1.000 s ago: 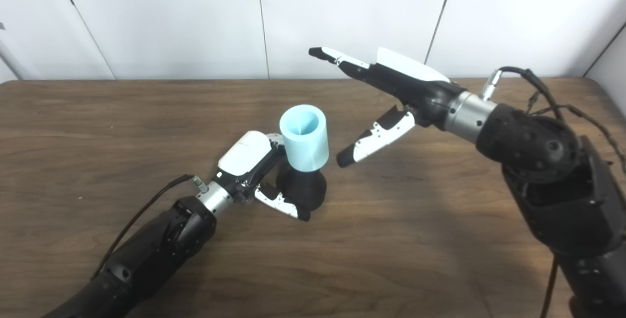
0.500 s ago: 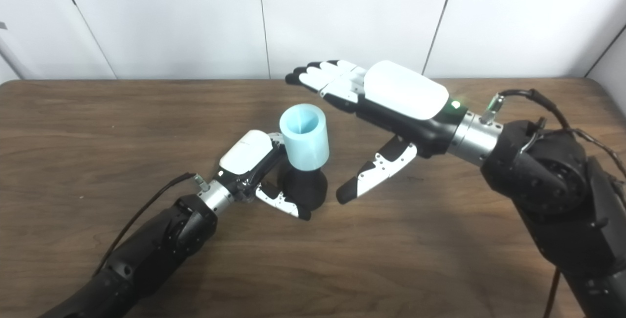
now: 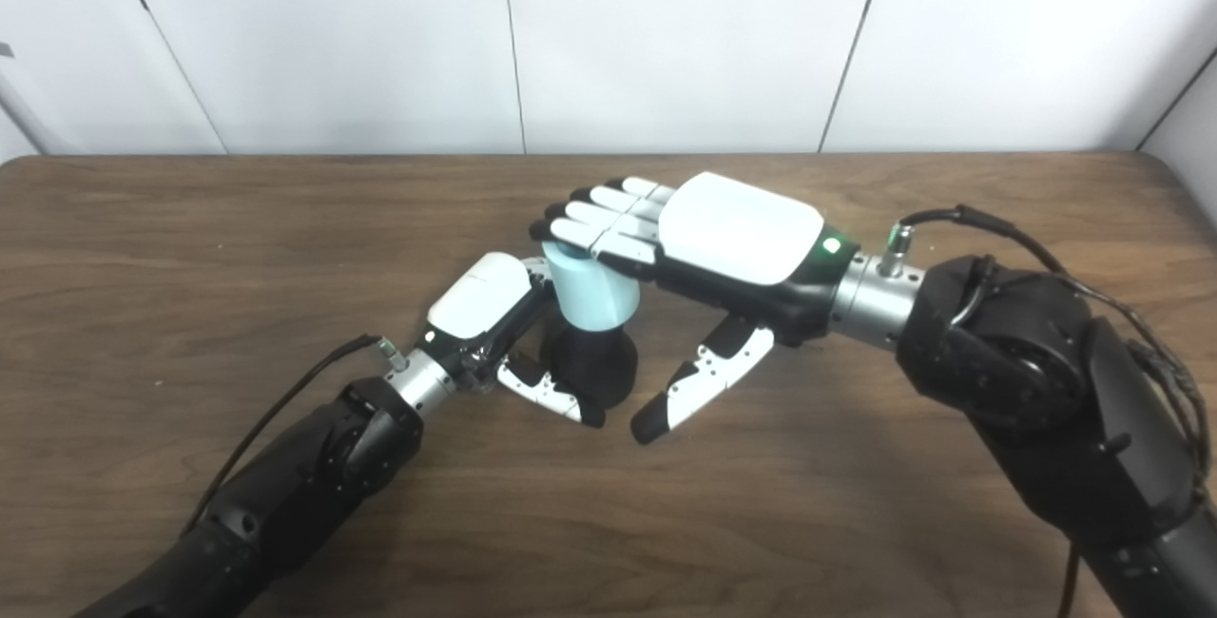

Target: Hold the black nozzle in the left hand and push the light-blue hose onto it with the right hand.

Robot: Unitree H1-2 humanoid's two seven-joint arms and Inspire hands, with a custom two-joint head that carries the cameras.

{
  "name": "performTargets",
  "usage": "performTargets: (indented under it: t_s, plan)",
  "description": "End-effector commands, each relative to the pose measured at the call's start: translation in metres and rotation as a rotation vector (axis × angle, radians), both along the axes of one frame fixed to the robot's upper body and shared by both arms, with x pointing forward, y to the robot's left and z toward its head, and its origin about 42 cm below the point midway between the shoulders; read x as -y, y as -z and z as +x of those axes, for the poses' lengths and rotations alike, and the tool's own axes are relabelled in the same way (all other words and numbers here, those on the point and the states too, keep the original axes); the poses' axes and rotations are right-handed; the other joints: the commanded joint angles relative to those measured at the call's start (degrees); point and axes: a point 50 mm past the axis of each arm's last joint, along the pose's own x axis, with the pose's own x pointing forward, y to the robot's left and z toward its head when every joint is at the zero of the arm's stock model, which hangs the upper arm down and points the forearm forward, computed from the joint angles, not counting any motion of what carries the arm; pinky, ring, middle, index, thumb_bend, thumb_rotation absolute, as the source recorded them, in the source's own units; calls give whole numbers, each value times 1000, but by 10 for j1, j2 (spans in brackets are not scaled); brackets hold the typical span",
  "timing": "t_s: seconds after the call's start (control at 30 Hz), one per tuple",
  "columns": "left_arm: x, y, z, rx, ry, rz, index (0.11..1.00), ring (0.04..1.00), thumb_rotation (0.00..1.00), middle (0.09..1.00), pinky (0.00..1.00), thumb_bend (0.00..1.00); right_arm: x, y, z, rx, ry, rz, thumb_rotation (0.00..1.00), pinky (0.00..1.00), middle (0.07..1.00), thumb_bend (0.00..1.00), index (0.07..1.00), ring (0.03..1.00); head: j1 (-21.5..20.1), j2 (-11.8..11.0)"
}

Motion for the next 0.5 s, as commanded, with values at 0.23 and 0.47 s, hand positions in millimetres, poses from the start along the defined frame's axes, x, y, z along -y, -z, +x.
performTargets:
  t_s: [0.23,0.47]
  plan:
    - [2,73,-49,-246,70,188,487,629,0,478,719,526,-6,2,7,-9,-6,-76,981,984,1000,904,1000,1000,3,4]
    - [2,73,-49,-249,68,185,488,631,0,477,720,526,-3,5,9,-31,12,-101,982,994,1000,910,1000,1000,3,8]
